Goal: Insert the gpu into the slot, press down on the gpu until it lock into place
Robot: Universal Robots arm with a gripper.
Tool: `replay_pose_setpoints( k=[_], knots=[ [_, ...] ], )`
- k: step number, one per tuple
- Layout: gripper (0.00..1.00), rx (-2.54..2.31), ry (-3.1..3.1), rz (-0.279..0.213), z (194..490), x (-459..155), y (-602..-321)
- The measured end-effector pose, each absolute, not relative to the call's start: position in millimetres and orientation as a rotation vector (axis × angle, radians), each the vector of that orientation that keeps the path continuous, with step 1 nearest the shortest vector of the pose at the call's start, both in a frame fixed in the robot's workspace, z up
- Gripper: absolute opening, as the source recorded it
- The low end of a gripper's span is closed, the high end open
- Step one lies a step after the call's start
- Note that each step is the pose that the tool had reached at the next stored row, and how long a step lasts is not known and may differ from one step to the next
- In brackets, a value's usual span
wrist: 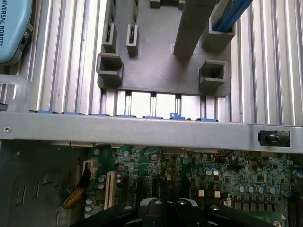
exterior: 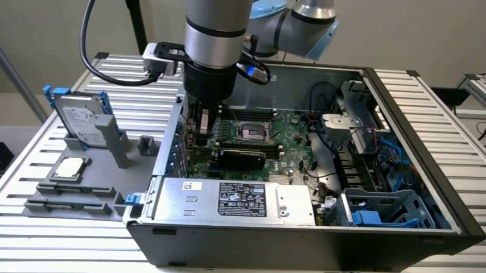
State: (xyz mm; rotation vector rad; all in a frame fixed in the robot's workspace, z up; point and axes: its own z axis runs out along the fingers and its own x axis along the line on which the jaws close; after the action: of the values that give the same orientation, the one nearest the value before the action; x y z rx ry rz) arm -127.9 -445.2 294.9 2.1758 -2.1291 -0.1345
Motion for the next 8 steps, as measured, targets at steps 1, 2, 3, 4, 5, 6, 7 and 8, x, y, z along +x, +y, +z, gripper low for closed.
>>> replay_pose_setpoints(
  k=[1,2,3,4,5,6,7,8],
  knots=[
    [0.11,2.174,-2.127,-0.137,295.0,-130.0,-445.2],
    [0.11,2.172,-2.124,-0.14,295.0,-131.7,-445.2],
    [0.11,2.169,-2.121,-0.143,295.0,-133.4,-445.2],
    [0.11,2.166,-2.118,-0.147,295.1,-134.8,-445.3],
    [0.11,2.163,-2.115,-0.152,295.4,-135.7,-445.3],
    [0.11,2.16,-2.112,-0.156,295.8,-136.1,-445.3],
    [0.11,2.158,-2.109,-0.159,296.2,-136.2,-445.3],
    [0.11,2.156,-2.108,-0.162,297.1,-136.3,-445.3]
  ],
)
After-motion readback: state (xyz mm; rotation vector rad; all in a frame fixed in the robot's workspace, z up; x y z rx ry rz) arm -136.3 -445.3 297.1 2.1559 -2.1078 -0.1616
